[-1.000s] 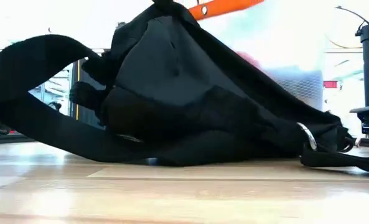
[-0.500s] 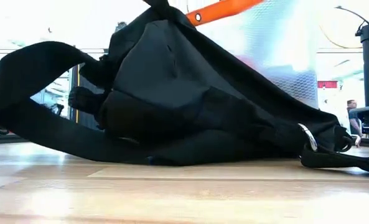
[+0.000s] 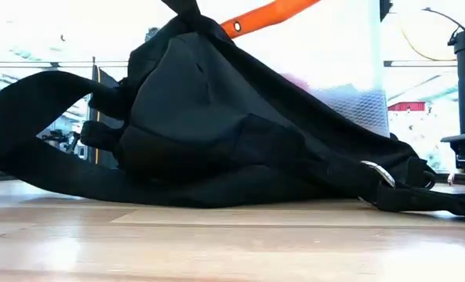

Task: Unpack backpack
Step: Put the zip bag into the black backpack

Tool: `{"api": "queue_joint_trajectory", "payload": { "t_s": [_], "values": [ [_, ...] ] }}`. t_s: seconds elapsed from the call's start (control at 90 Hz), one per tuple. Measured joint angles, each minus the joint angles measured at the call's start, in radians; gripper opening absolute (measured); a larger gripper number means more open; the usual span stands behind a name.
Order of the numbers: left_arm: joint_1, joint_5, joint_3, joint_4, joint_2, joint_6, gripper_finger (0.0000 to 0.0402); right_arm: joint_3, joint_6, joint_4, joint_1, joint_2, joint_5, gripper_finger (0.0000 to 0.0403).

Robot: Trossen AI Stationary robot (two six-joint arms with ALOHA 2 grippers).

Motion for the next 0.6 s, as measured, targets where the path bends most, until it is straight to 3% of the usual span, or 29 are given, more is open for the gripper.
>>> {"api": "queue_joint_trajectory", "payload": {
  "t_s": [0.156, 0.289, 0.422, 0.6],
  "values": [
    [0.001, 0.000, 0.000, -0.001, 0.000, 0.000, 0.0000, -0.209, 0.192, 0.280, 0.263, -0.051, 0.277, 0.0212],
    [0.000, 0.000, 0.000, -0.001, 0.000, 0.001, 0.0000, -0.404, 0.232, 0.618, 0.408, -0.030, 0.519, 0.0212],
    [0.001, 0.001, 0.000, -0.001, 0.000, 0.001, 0.0000, -0.528, 0.244, 0.825, 0.458, 0.028, 0.691, 0.0212],
    [0.001, 0.001, 0.000, 0.001, 0.000, 0.001, 0.0000, -0.554, 0.299, 0.825, 0.449, 0.132, 0.828, 0.0212]
  ]
}}
